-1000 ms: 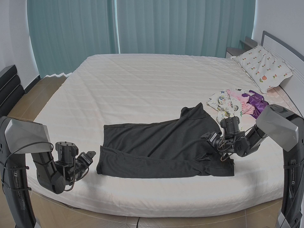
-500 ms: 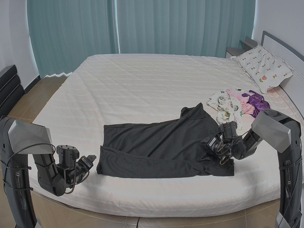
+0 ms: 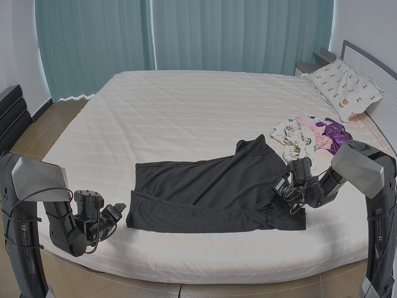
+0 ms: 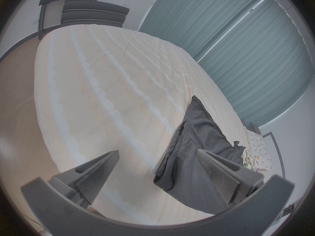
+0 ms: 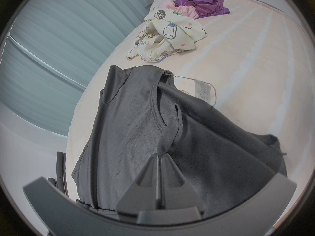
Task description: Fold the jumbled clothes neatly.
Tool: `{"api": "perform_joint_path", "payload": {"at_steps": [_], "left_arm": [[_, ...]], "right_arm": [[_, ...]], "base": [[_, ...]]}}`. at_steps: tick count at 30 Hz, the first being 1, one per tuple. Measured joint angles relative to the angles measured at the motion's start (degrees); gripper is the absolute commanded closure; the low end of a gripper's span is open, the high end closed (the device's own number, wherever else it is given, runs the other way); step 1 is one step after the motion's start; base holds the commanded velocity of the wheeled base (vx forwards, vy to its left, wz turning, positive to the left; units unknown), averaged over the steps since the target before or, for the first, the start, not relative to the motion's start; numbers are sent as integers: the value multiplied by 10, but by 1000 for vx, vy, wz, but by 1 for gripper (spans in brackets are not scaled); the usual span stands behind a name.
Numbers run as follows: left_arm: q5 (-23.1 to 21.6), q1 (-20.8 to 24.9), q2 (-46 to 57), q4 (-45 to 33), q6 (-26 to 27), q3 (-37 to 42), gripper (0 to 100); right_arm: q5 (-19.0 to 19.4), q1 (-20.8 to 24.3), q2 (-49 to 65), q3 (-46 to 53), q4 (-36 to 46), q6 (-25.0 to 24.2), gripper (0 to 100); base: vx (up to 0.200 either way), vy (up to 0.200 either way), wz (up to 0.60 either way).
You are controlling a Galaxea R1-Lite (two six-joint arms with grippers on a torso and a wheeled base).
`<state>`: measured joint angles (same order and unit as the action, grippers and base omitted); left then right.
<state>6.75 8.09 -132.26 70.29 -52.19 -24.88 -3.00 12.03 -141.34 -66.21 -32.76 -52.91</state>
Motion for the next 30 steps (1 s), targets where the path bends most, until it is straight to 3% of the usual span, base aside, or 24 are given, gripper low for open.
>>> {"api": "perform_joint_path", "payload": {"at_steps": [19, 20, 30], "left_arm": [[2, 1, -12, 48, 4, 16, 0], [2, 1, -12, 48, 4, 16, 0], [2, 1, -18, 50, 4, 19, 0]], "right_arm": [[0, 19, 160, 170, -2, -1, 100], [0, 22, 166, 178, -2, -1, 0], [-37, 61, 193, 266, -5, -4, 0]], "base": [[0, 0, 0], [0, 0, 0], [0, 0, 0]]}}
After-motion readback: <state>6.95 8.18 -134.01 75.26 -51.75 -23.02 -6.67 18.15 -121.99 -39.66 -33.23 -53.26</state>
